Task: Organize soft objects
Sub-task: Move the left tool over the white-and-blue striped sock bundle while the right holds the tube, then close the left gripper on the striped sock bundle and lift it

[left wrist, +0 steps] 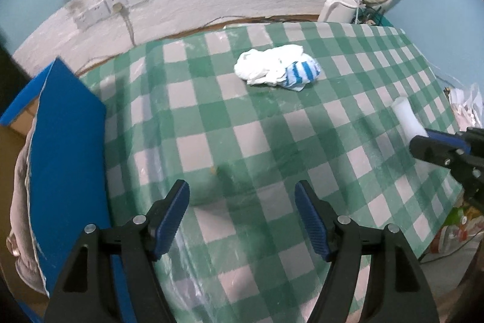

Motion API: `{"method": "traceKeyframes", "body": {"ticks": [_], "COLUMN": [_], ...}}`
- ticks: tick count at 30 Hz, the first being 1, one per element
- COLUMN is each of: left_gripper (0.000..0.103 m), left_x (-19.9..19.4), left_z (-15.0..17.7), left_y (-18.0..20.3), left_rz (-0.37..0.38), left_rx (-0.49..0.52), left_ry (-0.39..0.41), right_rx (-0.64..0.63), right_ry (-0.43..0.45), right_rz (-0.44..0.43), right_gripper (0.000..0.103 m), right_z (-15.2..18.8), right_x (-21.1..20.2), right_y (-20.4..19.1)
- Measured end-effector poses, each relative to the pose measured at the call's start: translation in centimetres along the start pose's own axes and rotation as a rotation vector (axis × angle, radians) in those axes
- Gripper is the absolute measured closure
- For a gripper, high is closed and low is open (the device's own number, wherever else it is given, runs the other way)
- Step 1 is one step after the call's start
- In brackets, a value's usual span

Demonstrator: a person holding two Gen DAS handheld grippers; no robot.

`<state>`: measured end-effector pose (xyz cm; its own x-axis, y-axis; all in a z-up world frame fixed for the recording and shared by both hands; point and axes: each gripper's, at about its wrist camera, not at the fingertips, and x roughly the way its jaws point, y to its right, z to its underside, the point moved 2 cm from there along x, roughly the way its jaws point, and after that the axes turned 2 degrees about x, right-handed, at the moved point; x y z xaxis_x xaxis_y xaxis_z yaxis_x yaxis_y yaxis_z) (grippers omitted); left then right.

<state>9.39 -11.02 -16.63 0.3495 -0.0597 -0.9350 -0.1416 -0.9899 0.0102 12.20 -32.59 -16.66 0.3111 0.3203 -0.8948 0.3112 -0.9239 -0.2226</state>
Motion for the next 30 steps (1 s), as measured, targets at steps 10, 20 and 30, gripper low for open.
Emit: {"method": "traceKeyframes", "body": {"ticks": [10,20,30], "left_gripper": [0.022,0.018,0.014], "left_x": [0.9,3.6,6.2], "left_z": [-3.5,-7.4,-9.6], "left_y": [3.1,5.2,7.6], "left_rz": [-0.025,-0.034,-0.029], "left_rx": [0.153,0.251,0.425], "left_ry": [0.100,0.091,0.062], "right_rx": [0.049,0.100,0.140], "right_ry": [0.013,0.027,0.033], "right_rz": [-0.008,0.004,-0.008], "right_gripper": [0.091,0.091,0.091], "right_z": [-0.1,-2.6,-4.6], "right_x": [-0.3,0.5,1.2], "right_y": [2.7,5.1,5.8]}}
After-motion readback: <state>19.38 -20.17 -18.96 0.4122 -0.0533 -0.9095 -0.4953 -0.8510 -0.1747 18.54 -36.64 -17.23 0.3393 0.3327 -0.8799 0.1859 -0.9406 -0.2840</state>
